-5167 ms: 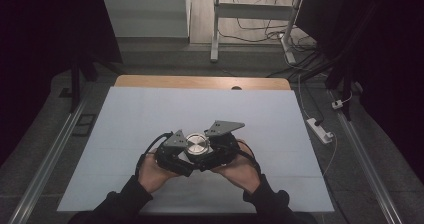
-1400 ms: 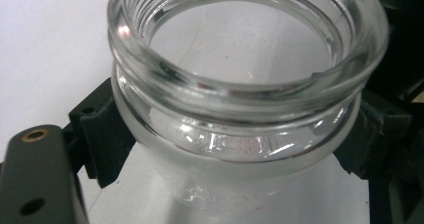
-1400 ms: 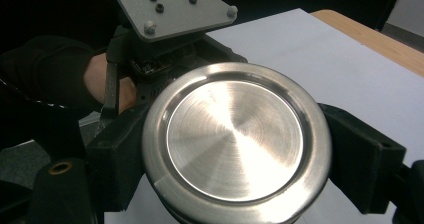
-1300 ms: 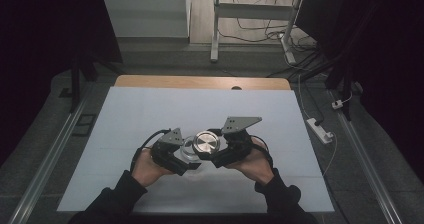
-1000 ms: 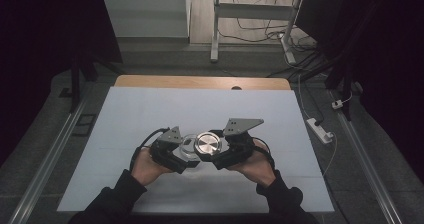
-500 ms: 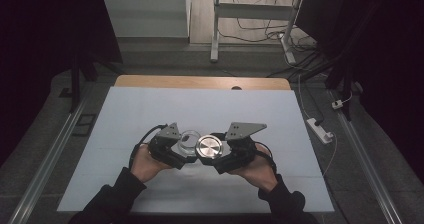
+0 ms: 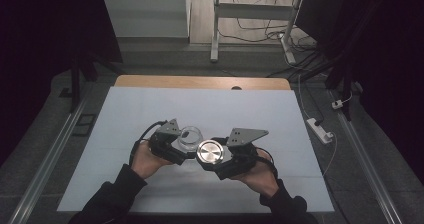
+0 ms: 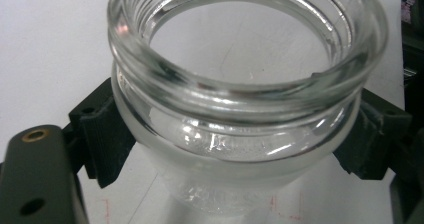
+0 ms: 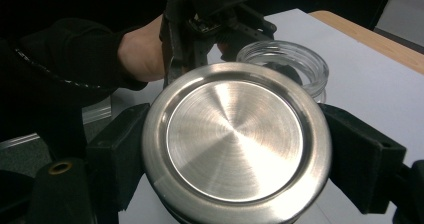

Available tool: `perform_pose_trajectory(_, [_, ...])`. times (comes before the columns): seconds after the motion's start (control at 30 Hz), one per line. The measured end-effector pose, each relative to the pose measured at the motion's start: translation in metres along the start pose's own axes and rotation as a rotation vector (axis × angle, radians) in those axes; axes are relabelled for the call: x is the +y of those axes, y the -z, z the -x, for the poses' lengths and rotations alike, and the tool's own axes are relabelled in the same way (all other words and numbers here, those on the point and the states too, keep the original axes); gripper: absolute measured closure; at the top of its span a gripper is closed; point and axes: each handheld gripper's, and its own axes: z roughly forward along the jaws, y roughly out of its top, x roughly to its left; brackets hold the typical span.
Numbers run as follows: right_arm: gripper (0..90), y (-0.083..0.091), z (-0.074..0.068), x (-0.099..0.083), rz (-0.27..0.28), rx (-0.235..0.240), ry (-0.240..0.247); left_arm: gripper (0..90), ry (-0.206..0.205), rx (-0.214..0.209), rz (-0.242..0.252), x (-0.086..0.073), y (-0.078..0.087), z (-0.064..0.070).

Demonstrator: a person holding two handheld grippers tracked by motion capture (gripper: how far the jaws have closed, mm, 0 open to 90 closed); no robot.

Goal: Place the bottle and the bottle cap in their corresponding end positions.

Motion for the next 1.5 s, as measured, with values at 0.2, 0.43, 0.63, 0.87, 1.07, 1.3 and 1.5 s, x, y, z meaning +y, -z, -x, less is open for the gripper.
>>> perform_pose_trajectory(0.2, [18.5, 0.001, -0.003, -0.003, 0.003, 0.0, -0.001, 15.7, -0.001, 0.004, -0.003, 0.002, -0.001, -0.004])
perform_pose_trajectory(0.43, [18.5, 0.002, -0.006, -0.007, 0.006, -0.005, 0.003, 15.6, 0.002, 0.008, 0.007, 0.006, -0.002, -0.007])
perform_pose_trajectory(0.63, [18.5, 0.002, -0.007, -0.012, 0.007, -0.004, 0.001, 15.6, 0.005, 0.013, 0.01, 0.009, -0.003, -0.011])
perform_pose_trajectory(0.87, [18.5, 0.0, -0.011, -0.02, 0.0, -0.003, 0.005, 15.7, 0.003, 0.014, 0.016, 0.014, -0.006, -0.017])
perform_pose_trajectory(1.07, [18.5, -0.001, -0.013, -0.028, -0.012, -0.006, 0.002, 15.6, -0.001, 0.013, 0.021, 0.02, -0.014, -0.019])
perform_pose_trajectory(1.3, [18.5, -0.006, -0.017, -0.038, -0.03, -0.01, 0.001, 15.7, -0.012, 0.019, 0.019, 0.025, -0.021, -0.022])
perform_pose_trajectory(1.5, [18.5, -0.016, -0.019, -0.048, -0.053, -0.012, 0.012, 15.6, -0.002, 0.025, 0.021, 0.025, -0.03, -0.028])
